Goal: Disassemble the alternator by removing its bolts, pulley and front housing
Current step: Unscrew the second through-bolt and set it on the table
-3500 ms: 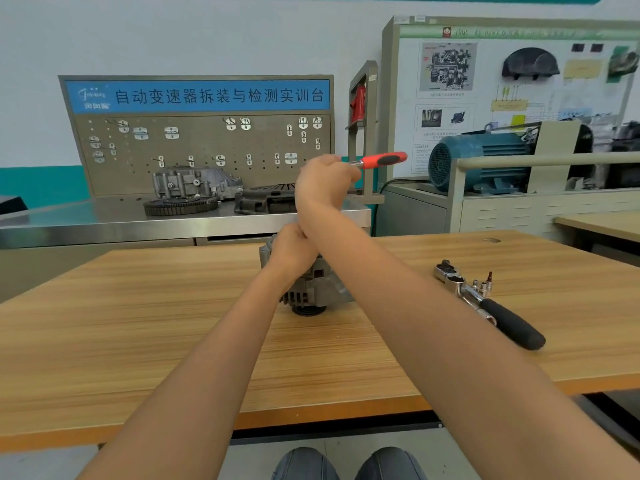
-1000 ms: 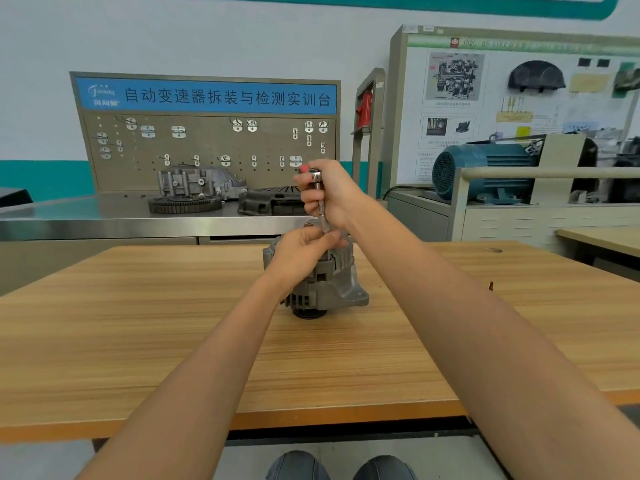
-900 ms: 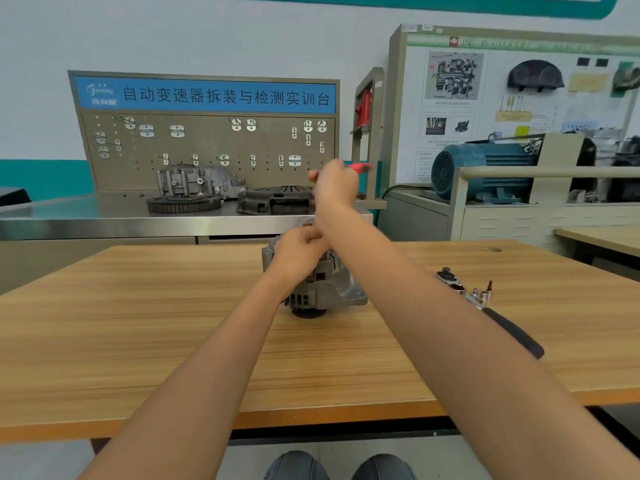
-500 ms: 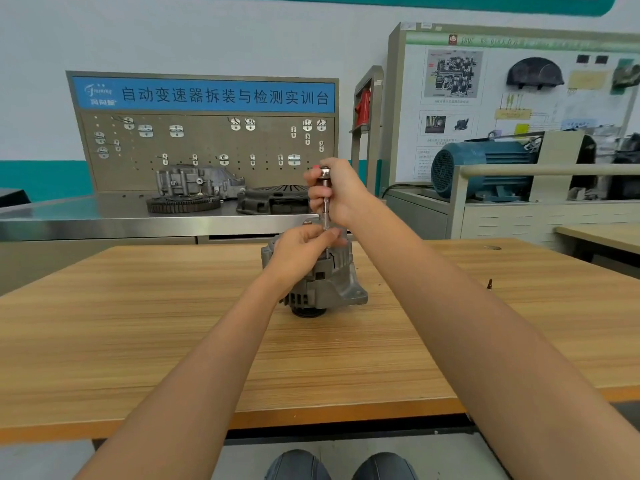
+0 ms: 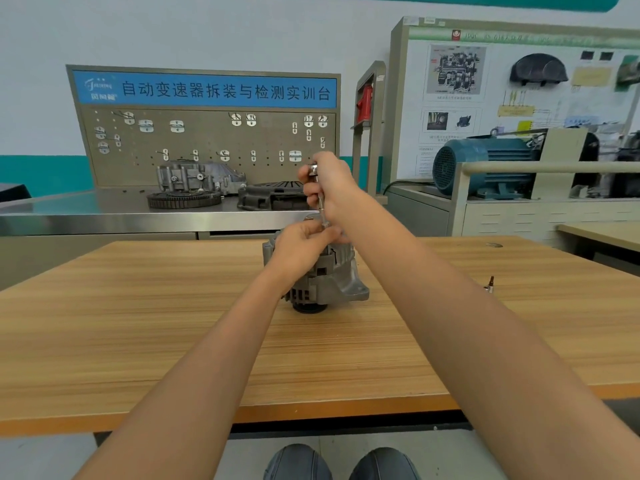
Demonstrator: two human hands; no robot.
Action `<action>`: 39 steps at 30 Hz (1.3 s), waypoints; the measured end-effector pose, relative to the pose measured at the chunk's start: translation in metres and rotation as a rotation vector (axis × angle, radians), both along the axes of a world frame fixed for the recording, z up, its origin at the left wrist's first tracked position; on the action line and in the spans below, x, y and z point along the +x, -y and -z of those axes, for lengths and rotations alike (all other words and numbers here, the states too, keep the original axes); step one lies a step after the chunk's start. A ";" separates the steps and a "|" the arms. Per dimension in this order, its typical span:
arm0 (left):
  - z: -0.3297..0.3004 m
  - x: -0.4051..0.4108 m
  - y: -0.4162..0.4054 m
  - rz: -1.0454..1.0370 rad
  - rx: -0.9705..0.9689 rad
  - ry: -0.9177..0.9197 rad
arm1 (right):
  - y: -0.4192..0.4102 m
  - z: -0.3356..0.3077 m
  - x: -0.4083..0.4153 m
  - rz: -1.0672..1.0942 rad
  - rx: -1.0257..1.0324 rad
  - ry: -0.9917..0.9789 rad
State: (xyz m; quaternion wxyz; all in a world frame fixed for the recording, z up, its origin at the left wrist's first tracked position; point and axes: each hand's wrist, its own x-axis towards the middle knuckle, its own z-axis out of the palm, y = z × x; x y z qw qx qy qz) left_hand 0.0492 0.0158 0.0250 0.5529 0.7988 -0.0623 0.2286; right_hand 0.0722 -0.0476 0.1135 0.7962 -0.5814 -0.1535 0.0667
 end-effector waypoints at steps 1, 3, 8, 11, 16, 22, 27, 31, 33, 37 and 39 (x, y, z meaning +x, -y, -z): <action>0.000 0.000 0.000 -0.043 0.009 -0.008 | -0.005 0.003 -0.003 0.141 0.035 0.025; 0.000 0.001 0.002 -0.118 0.034 -0.030 | -0.012 0.008 -0.005 0.386 0.133 0.076; -0.001 -0.001 0.003 -0.046 0.032 0.007 | 0.004 -0.004 0.007 0.006 -0.003 -0.055; 0.000 0.000 0.002 0.005 0.038 0.004 | 0.020 -0.002 0.017 -0.309 0.010 -0.054; 0.001 0.003 0.002 -0.009 0.028 0.018 | 0.012 0.001 0.009 -0.007 0.079 -0.044; 0.002 0.004 0.002 -0.050 0.001 0.011 | -0.005 0.001 0.002 0.282 0.063 0.004; 0.001 0.002 0.002 0.001 0.008 0.022 | 0.014 -0.003 0.011 -0.205 -0.001 -0.031; 0.002 0.002 0.001 -0.023 -0.012 0.029 | 0.005 0.001 0.000 0.002 0.003 0.018; 0.003 0.003 0.001 -0.075 -0.012 0.019 | -0.005 0.006 -0.005 0.283 0.055 0.077; 0.002 0.002 0.002 -0.081 0.014 0.019 | -0.008 0.005 -0.002 0.339 0.097 0.050; 0.000 0.000 0.003 -0.052 0.013 0.033 | 0.002 -0.001 0.002 0.091 0.024 -0.009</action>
